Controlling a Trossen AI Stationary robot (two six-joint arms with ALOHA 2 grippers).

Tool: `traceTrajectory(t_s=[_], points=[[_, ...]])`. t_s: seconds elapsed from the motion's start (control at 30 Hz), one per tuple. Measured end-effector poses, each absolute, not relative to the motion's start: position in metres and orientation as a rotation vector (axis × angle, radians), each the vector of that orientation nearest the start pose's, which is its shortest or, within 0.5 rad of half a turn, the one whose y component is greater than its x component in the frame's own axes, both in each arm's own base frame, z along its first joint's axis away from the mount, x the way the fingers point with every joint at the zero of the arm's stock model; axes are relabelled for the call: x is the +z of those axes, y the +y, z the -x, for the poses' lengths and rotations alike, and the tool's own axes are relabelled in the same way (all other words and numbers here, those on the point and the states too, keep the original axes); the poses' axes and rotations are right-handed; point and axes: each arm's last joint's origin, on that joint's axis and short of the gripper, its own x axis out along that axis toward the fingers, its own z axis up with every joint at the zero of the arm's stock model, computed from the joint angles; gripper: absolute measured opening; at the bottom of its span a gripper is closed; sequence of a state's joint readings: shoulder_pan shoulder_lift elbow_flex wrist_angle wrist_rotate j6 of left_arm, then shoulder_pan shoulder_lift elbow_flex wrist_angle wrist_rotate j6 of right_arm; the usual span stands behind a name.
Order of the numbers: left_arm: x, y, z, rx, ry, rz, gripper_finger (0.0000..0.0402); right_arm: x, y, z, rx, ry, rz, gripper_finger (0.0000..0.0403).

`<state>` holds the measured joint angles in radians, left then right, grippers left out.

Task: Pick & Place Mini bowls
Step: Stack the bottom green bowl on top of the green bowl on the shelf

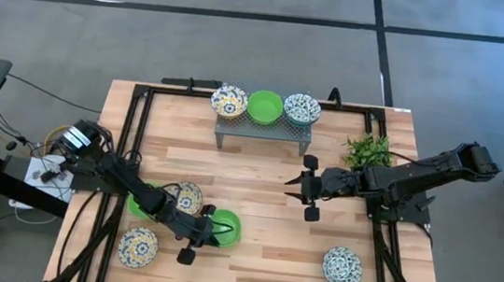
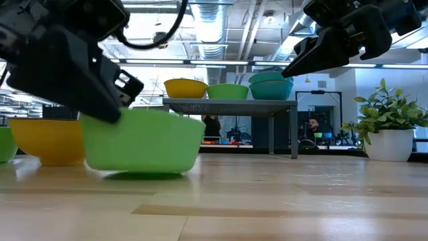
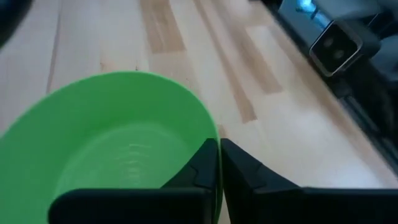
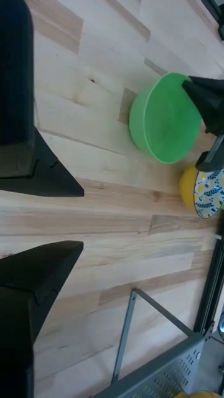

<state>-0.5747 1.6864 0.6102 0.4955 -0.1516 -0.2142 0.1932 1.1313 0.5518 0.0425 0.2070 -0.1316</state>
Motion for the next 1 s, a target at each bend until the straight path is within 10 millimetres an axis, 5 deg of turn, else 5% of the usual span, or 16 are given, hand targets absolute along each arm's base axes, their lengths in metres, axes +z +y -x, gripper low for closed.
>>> traceTrajectory(t_s=[0.27,0.6,1.0], points=[[0.163,-0.158,-0.253,-0.358,0.433,-0.020,0.0008,0.210,0.038,-0.225,0.022,0.524,0.235,0.0120],[0.218,-0.138,-0.246,-0.274,0.185,-0.309,0.0008,0.210,0.038,-0.225,0.024,0.524,0.244,0.0120],[0.226,-0.078,-0.267,-0.073,0.179,-0.592,0.0007,0.210,0.038,-0.225,0.024,0.524,0.245,0.0121]])
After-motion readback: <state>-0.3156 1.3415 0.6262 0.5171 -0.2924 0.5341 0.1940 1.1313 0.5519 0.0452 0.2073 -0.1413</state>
